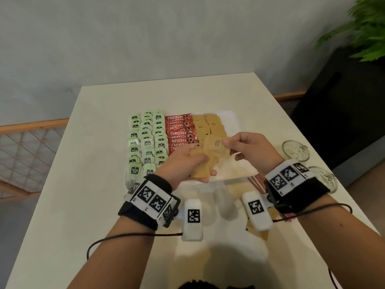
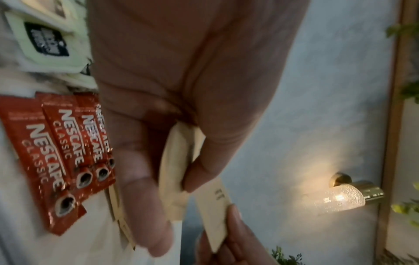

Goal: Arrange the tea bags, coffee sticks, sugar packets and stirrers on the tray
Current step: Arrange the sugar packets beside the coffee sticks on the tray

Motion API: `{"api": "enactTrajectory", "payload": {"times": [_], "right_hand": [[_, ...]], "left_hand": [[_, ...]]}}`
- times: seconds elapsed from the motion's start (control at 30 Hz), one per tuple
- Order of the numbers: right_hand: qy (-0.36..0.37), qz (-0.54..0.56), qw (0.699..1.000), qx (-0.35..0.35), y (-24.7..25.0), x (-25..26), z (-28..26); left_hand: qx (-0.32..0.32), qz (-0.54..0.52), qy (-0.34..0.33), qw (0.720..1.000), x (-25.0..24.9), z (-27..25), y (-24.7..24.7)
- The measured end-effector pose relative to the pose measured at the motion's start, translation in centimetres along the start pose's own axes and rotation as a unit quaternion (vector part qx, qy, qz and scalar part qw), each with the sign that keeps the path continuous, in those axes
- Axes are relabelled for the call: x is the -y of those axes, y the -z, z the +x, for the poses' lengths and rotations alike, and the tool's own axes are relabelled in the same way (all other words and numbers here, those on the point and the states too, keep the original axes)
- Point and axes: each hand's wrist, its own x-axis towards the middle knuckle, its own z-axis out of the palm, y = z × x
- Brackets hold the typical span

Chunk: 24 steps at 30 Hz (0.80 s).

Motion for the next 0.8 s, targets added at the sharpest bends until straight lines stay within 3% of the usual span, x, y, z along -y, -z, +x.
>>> {"api": "enactTrajectory", "payload": {"times": [0.23,0.47,0.63,0.8], "right_hand": [[0.0,-0.057,0.996,0.073,2.1,1.7,-1.2],[0.013,-0.242,0.957,0.159,2.0,3.2,-1.6],[0.031,-0.298,0.944,0.138,1.4,3.2,-1.2],[-0.015,-0.208,0.976,0.066,0.9,2.7,-0.9]], "left_hand": [[-0.075,0.019,0.015,0.997,-0.6,-0.8,1.3],[0.028,0.025,0.022,0.999,-1.8,-1.5,-0.3],[0.098,0.047,0.007,0.994,-0.9,-1.9,-1.4],[-0.001,-0.023,-0.05,0.998,-0.2,-1.1,-1.9]]}}
